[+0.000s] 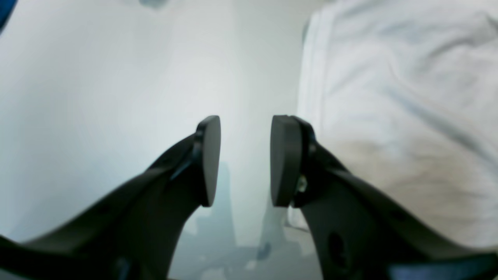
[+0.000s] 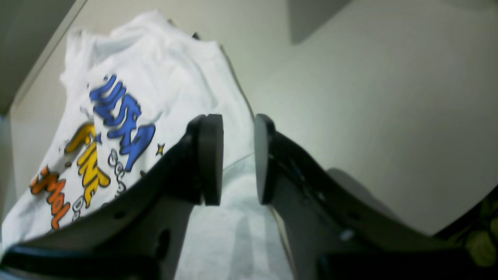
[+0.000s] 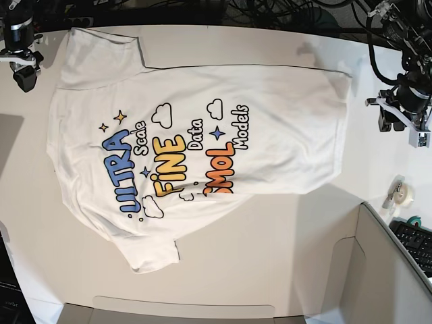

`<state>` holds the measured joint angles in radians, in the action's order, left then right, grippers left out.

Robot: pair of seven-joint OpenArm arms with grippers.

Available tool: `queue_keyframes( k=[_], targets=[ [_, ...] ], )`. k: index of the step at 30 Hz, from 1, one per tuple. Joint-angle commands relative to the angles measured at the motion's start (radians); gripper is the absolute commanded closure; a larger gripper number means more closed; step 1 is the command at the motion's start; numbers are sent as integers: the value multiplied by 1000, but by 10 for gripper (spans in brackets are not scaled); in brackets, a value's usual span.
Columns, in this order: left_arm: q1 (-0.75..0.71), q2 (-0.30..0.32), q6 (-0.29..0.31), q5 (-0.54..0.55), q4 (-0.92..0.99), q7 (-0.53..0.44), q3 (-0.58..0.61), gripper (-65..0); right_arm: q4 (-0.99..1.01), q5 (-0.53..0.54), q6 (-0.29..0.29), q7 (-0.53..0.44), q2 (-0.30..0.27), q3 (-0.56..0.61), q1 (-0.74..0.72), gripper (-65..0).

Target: Layout the t-shirt on the table in an organized manner, then fold the t-shirt properly

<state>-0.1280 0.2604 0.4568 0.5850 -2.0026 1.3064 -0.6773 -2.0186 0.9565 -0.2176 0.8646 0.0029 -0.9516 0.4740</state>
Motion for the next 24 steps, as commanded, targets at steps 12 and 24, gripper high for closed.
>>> queue_keyframes(
  k=[12, 24],
  targets=[
    [-49, -26, 0, 43, -16, -17, -12, -216, 45, 17, -101, 64, -4, -37, 53, -145],
    [-46, -25, 0, 51, -20, -17, -32, -216, 212, 14, -154, 190, 6, -34, -5, -141]
  ],
)
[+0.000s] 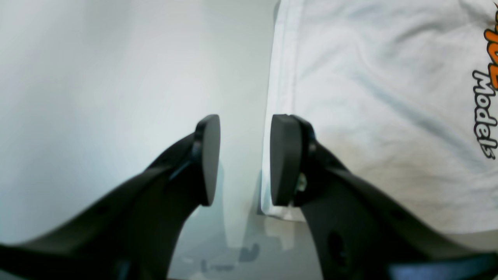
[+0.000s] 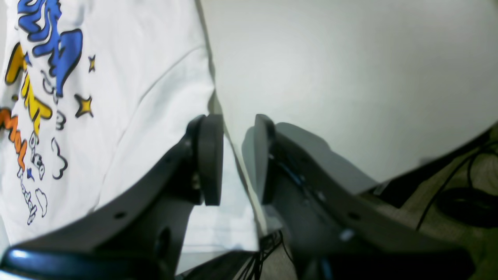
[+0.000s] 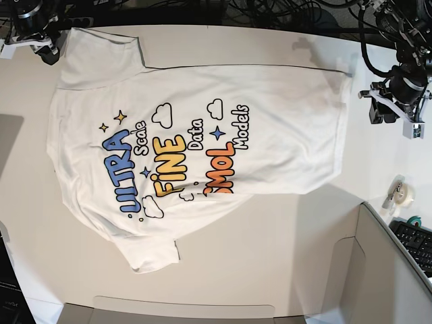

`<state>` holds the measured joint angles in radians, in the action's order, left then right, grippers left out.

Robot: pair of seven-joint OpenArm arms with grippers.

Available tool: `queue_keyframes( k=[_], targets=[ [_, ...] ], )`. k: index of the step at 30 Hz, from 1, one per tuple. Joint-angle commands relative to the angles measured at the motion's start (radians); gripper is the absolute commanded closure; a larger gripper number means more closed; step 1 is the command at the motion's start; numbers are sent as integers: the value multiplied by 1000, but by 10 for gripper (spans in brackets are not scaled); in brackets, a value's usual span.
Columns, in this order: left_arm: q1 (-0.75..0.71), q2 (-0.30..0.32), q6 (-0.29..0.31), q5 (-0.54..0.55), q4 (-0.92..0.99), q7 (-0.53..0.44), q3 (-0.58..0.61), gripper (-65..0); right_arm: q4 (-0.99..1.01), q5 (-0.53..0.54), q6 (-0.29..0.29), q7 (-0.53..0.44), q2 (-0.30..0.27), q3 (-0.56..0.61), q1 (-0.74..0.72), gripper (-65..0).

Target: Layout the t-shirt on the table in an organized manner, then fold the t-shirt properly

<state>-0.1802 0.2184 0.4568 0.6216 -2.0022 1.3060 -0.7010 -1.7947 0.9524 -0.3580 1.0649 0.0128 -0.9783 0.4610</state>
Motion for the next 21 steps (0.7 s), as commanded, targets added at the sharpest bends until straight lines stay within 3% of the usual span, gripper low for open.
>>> queue_keyframes(
  k=[1, 13, 21],
  targets=[
    [6, 17, 0, 14, -21, -16, -6, -216, -12, 20, -14, -8, -1, -8, 8, -141],
    [3, 9, 0, 14, -19, -15, -10, -216, -14, 21, -13, -7, 20, -6, -34, -146],
    [-28, -50, 0, 14, -22, -16, -12, -216, -14, 17, -13, 11, -35, 78, -37, -141]
  ],
)
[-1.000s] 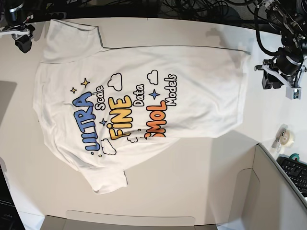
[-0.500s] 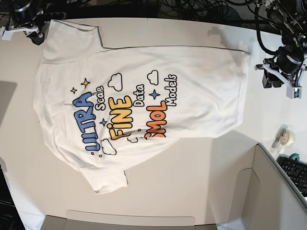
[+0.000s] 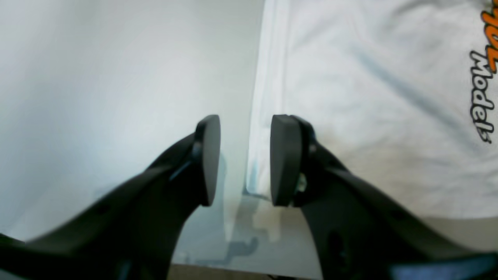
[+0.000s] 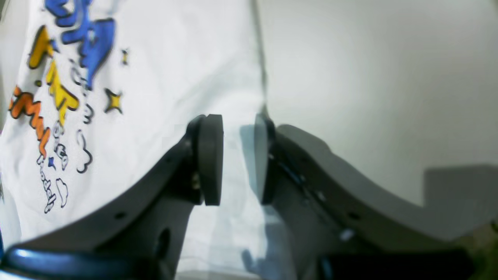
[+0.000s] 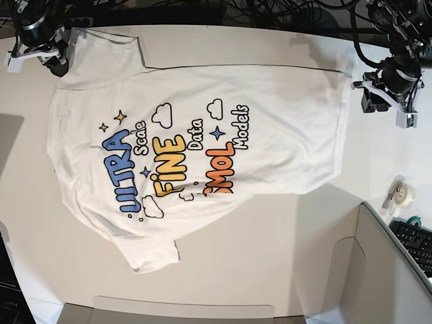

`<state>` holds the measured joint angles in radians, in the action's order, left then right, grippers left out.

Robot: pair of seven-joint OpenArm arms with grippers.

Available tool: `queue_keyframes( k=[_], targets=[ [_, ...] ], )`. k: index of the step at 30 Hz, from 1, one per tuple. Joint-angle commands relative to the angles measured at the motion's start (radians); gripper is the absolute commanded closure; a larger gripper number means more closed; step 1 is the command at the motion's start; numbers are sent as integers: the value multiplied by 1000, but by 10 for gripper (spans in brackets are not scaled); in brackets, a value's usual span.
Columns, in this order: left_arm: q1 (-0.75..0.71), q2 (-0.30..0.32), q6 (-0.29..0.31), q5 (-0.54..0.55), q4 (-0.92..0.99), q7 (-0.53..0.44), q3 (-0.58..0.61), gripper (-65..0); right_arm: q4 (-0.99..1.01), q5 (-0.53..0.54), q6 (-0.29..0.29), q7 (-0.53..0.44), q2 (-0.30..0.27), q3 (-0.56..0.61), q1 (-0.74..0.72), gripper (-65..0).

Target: Layout the t-shirt on the table in an organized manner, then fold the t-shirt properly

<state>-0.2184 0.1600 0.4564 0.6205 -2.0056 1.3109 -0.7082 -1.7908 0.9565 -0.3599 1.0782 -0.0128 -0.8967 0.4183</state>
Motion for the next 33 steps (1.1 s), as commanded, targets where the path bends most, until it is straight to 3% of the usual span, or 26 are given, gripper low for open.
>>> queue_keyframes(
  k=[1, 8, 20, 26, 33],
  targets=[
    [10, 2, 0, 16, -19, -21, -4, -216, -17, 12, -11, 9, -13, -3, 4, -141],
    [26, -9, 0, 16, -19, -21, -4, -216, -16, -6, -6, 81, -14, -3, -68, -141],
    [34, -12, 0, 14, -14, -18, -3, -215, 10, -186, -6, 116, 18, -6, -169, -141],
    [34, -29, 0, 14, -13, -11, 6, -215, 32, -172, -8, 118, 20, -25, -149, -143],
    [34, -23, 0, 16, -11, -11, 8, -216, 32, -176, -9, 116, 76, -32, -126, -145]
  ],
)
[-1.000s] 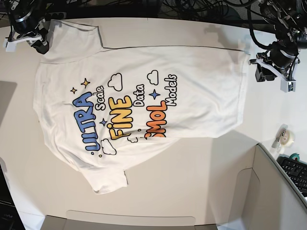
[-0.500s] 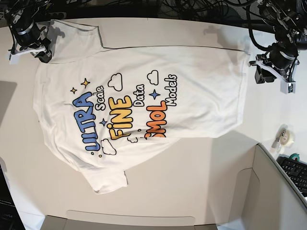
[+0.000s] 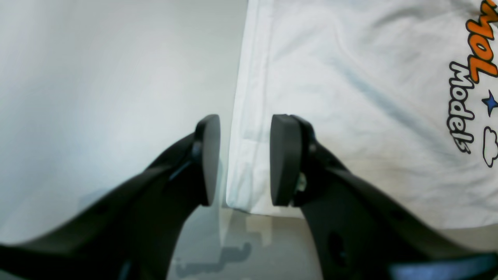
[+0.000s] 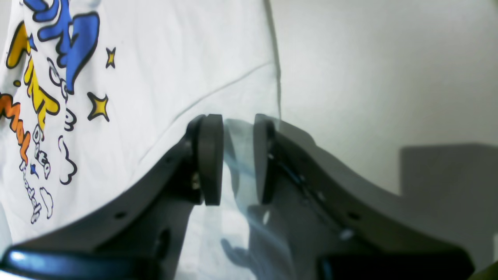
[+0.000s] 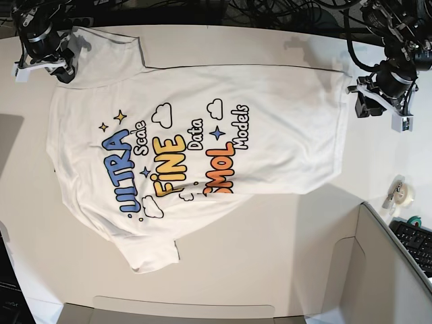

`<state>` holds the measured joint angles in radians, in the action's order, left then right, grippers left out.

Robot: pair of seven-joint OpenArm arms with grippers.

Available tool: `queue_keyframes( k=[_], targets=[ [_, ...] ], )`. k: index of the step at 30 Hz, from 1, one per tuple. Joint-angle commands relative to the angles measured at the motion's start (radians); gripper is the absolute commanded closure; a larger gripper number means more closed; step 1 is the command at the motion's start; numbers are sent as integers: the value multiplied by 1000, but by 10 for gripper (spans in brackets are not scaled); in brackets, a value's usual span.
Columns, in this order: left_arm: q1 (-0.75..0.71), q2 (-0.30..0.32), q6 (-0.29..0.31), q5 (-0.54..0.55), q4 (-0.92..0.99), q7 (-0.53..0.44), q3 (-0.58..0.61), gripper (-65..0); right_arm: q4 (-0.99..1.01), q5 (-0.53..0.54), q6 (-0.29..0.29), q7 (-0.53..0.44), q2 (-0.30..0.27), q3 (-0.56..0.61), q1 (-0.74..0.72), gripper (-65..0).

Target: Layout the t-shirt on the table in an organized manner, then fold the t-shirt properly

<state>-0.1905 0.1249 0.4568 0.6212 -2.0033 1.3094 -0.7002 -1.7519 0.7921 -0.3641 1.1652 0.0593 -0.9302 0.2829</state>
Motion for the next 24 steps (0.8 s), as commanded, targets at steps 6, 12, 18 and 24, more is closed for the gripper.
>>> queue_keyframes(
  k=[6, 12, 18, 24],
  targets=[
    [6, 57, 0, 15, -14, -1, 34, -216, -6, -9, -6, 32, 37, 6, 32, -200],
    [4, 72, 0, 13, -15, 31, 55, -216, 19, -7, -9, 48, 53, 9, 52, -316],
    [4, 69, -3, 12, -14, 54, 63, -216, 17, -6, -9, 55, 43, 0, 89, -314],
    [4, 68, -3, 9, -14, 54, 61, -216, -41, 140, -8, 54, -26, -13, 128, -314]
  ],
)
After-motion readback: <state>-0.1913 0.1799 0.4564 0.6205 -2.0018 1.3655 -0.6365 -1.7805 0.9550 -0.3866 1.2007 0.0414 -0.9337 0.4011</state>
